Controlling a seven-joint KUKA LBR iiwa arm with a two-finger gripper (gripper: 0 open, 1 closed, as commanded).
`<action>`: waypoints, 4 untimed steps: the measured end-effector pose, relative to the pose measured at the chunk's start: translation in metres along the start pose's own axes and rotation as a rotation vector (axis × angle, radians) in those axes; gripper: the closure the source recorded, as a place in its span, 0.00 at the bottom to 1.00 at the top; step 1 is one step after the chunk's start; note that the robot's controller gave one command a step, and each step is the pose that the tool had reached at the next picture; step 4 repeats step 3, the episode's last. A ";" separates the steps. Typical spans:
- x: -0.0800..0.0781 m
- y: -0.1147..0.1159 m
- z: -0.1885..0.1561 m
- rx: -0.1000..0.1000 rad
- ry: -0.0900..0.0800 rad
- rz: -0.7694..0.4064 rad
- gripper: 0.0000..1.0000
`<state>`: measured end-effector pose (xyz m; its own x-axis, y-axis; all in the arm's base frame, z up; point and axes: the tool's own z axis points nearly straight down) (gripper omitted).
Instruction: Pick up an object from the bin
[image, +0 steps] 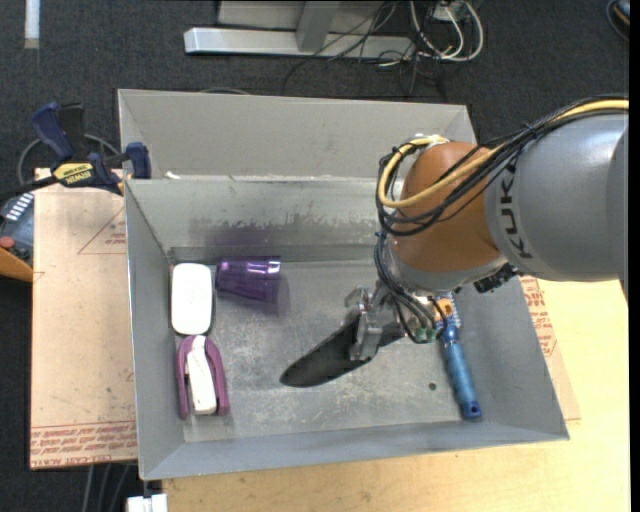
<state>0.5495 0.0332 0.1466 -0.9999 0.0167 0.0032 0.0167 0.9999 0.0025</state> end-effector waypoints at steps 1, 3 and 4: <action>-0.003 0.008 0.001 -0.001 -0.008 -0.010 1.00; 0.018 -0.002 0.076 -0.003 -0.009 -0.031 1.00; 0.018 -0.002 0.076 -0.003 -0.009 -0.031 1.00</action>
Offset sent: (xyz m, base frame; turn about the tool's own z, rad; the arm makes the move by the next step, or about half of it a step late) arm -0.0092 0.0112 0.1546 -0.0251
